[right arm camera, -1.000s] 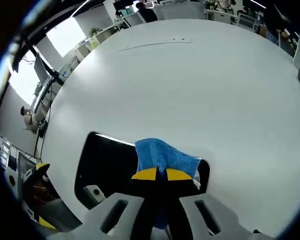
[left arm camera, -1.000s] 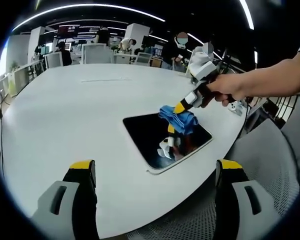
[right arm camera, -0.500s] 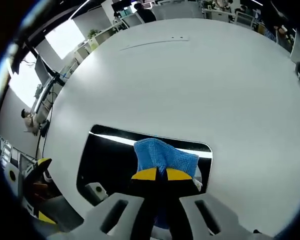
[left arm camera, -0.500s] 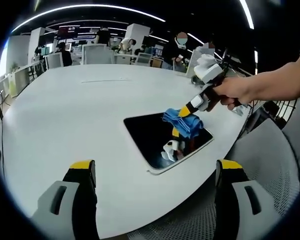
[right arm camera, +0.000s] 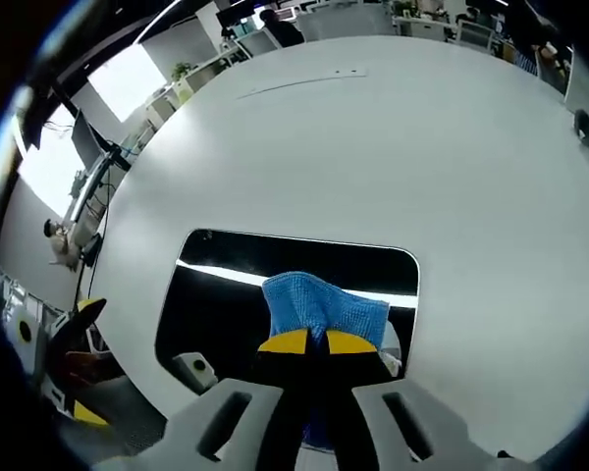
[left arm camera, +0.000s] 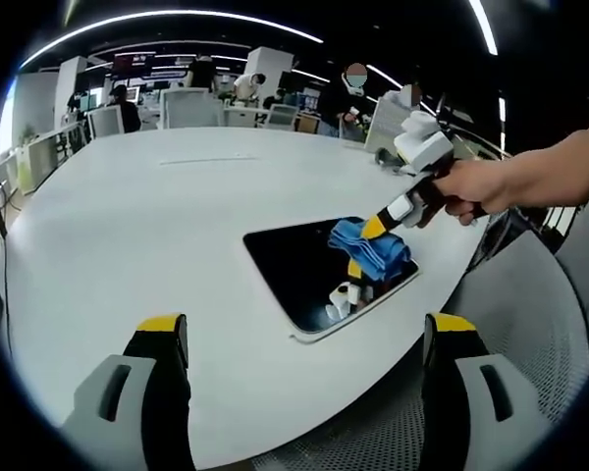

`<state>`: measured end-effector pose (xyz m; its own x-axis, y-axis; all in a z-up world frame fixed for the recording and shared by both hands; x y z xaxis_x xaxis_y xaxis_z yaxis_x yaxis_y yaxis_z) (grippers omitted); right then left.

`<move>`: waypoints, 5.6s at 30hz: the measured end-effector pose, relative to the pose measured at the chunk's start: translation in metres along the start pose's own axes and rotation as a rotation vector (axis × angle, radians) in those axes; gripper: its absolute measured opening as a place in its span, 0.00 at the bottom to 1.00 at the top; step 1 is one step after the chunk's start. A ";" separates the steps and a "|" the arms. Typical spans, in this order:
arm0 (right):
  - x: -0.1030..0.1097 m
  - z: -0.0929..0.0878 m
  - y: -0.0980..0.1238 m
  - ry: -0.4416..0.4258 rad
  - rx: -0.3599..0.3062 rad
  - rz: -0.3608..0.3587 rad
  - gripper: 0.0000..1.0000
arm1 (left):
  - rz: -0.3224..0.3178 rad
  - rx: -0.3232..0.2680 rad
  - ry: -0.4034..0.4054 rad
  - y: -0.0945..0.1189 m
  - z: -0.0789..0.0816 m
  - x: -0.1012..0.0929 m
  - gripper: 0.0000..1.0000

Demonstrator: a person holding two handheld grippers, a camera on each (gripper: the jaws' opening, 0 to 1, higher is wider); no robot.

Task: Wipe the mirror surface with the cleaning cloth until all visible marks leave the cleaned area.

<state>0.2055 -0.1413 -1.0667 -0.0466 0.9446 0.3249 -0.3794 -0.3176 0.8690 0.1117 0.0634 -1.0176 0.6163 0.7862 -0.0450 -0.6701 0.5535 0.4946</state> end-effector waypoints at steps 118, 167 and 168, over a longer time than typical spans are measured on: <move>-0.025 -0.071 0.041 -0.076 0.060 0.032 0.00 | 0.043 -0.020 0.001 0.004 0.002 0.007 0.99; -0.043 -0.040 0.033 -0.083 0.000 -0.036 0.00 | 0.065 -0.024 0.031 0.006 0.001 0.010 0.99; -0.043 -0.036 0.032 -0.080 0.002 -0.038 0.00 | 0.065 -0.023 0.031 0.006 0.001 0.010 0.99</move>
<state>0.1617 -0.1891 -1.0665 0.0424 0.9464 0.3202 -0.3780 -0.2815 0.8820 0.1145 0.0745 -1.0144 0.5582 0.8287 -0.0408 -0.7176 0.5068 0.4777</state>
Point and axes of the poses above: the point that each gripper's makers call its tool centre point, and the gripper's own axes: y roughly backward along the fingers, x roughly to its left, z roughly out of its top, the point moved 2 cm from there along y, roughly backward along the fingers, and after that the axes turned 12 degrees about -y, right-handed, at the moved point
